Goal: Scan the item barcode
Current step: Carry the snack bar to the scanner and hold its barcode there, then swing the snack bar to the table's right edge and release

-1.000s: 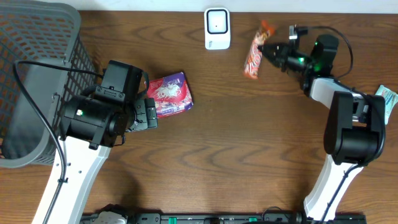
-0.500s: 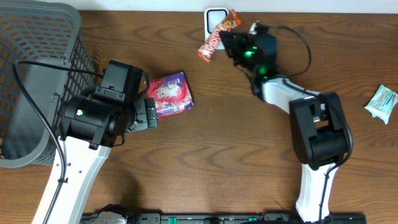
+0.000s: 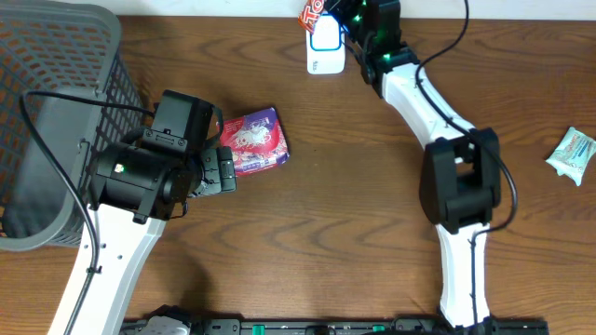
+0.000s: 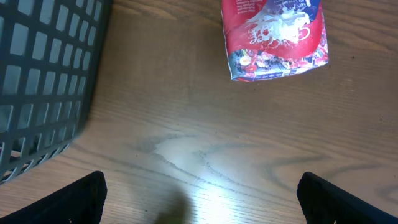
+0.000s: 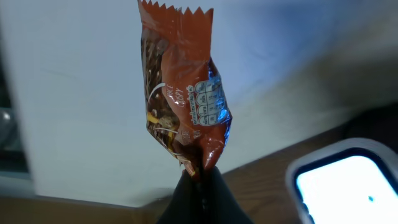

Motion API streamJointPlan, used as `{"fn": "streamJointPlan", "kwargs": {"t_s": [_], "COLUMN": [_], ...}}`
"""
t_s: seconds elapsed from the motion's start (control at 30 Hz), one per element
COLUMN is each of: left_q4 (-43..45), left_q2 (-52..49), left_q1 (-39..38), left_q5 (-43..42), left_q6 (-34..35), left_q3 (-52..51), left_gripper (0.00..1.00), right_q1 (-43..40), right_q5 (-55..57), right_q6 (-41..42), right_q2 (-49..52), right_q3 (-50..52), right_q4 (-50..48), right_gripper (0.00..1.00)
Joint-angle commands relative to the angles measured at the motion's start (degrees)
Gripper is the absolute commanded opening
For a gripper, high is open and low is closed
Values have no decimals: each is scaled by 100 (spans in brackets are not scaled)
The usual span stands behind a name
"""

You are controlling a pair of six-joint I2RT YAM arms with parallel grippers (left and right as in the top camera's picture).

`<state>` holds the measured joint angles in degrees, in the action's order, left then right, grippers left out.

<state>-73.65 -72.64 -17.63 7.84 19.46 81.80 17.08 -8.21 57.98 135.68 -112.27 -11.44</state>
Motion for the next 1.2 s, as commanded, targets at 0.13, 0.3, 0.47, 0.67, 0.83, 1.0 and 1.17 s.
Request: {"fn": "streamJointPlan", "kwargs": {"t_s": [0.13, 0.3, 0.47, 0.67, 0.83, 1.0, 1.17], "left_q4": [-26, -26, -26, -26, -26, -26, -26], "left_q2": [-2, -2, -2, -2, -2, -2, -2], "left_q1": [31, 31, 31, 31, 31, 31, 31], "left_q5": [17, 17, 17, 17, 17, 17, 17], "left_q6": [-11, -13, -13, -13, -13, -13, -13], "left_q3": [-20, -20, -20, -20, -20, -20, -20], "left_gripper": [98, 98, 98, 98, 98, 98, 98], "right_q1": [-293, -654, -1158, -2039, -2881, -3766, -4378], "right_q5": [-378, -1163, -2100, -2546, -1508, -529, 315], "right_q6": [-931, -1071, -1073, -1849, -2640, -3936, -4704], "right_q2": [479, 177, -262, -859, -1078, -1062, -1047], "right_q3": [-142, -142, -142, -142, -142, -140, -140], "right_q4": [33, -127, -83, 1681, 4138, 5512, 5978], "right_gripper": [1, 1, 1, 1, 1, 1, 26]}}
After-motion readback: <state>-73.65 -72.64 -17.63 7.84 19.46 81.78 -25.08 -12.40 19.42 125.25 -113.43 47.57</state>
